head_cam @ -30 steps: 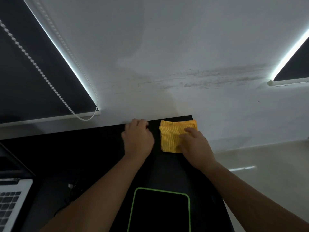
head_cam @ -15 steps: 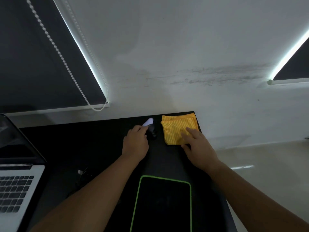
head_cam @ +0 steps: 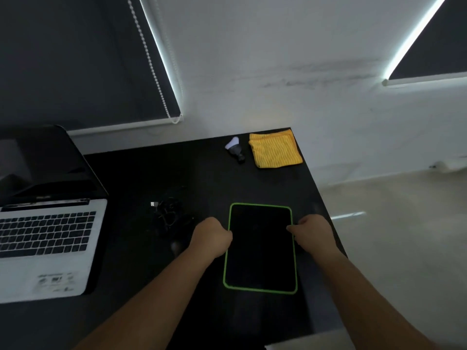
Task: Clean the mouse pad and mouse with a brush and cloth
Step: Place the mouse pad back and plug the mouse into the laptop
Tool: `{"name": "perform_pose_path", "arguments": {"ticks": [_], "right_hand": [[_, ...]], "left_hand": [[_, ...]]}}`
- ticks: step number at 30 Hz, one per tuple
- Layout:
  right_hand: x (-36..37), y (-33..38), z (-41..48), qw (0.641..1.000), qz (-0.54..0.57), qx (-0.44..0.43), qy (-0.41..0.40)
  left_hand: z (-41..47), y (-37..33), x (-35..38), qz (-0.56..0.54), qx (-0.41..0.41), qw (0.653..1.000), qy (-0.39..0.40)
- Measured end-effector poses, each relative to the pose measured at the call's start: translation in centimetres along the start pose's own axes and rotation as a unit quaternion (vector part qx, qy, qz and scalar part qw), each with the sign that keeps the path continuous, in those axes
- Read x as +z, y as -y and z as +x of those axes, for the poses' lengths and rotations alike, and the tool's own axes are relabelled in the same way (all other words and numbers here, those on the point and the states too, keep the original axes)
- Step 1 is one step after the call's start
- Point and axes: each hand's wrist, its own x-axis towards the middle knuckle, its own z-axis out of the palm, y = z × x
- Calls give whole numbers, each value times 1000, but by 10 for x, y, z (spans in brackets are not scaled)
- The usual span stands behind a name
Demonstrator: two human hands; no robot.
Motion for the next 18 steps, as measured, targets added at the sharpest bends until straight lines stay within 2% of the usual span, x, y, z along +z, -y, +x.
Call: {"name": "perform_pose_path", "arguments": {"ticks": [3, 10, 18], "right_hand": [[9, 0, -20, 1000, 15, 11, -4], [31, -9, -37, 991, 110, 81, -15], [21, 10, -79, 978, 193, 38, -67]], "left_hand": [[-12, 10, 7, -76, -21, 997, -7], [-26, 12, 15, -114, -9, 993, -14], [-47, 17, 0, -145, 56, 988, 8]]}}
